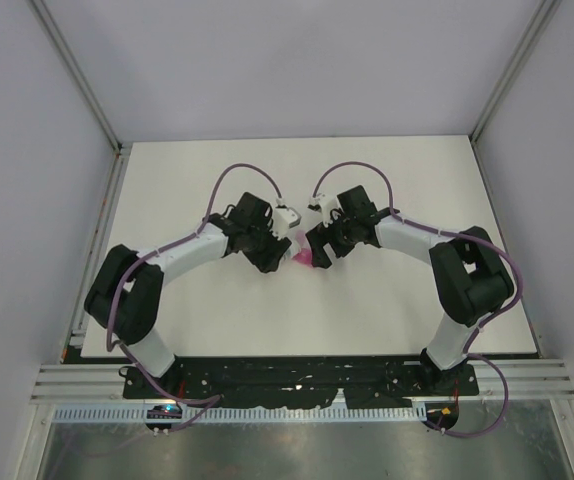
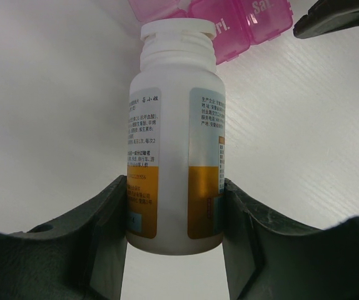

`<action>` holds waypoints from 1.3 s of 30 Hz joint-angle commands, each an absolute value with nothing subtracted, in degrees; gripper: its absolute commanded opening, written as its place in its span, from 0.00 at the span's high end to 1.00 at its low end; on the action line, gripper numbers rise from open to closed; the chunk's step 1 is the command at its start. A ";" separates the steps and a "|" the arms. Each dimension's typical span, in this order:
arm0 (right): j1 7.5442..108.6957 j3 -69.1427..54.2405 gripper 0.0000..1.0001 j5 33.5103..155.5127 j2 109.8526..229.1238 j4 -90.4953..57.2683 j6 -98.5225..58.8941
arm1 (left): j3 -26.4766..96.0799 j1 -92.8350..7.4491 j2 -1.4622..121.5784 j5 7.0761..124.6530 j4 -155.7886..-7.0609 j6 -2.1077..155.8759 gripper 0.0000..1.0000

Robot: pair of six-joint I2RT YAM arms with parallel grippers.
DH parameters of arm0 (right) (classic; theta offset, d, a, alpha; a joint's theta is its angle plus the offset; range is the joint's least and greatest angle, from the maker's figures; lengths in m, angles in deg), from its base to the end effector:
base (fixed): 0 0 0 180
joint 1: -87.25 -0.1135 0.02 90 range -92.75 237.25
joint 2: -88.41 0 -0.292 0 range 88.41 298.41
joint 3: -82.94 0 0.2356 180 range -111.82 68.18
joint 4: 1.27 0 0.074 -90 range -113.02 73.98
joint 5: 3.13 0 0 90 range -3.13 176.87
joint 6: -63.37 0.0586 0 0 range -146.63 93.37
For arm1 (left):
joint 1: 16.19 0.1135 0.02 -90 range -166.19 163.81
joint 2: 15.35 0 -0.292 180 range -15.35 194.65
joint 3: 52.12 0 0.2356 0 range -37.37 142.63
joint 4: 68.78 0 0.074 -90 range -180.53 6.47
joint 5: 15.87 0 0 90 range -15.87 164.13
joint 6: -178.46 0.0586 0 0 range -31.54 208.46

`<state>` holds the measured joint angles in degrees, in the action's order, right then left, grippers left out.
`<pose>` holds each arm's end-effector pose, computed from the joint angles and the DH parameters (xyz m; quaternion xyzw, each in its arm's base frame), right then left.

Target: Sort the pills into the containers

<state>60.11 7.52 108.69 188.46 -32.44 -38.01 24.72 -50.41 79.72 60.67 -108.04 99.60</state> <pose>0.3080 0.1824 0.1966 -0.3621 0.8676 0.2188 0.2612 0.2735 -0.2025 0.2202 0.3979 0.8670 -0.1658 0.2499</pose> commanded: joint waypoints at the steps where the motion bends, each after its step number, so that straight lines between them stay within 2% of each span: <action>1: 60.35 5.25 0.07 109.55 188.51 -32.28 -37.35 | 27.67 -51.00 79.92 60.77 -108.75 100.59 1.00; 39: 60.62 4.99 0.07 110.34 188.95 -32.72 -37.35 | 32.59 -51.17 81.77 62.44 -114.20 101.12 1.00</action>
<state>60.37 7.30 109.24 188.59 -32.97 -38.01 29.50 -50.76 81.31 61.83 -112.98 100.06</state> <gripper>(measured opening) 0.934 0.557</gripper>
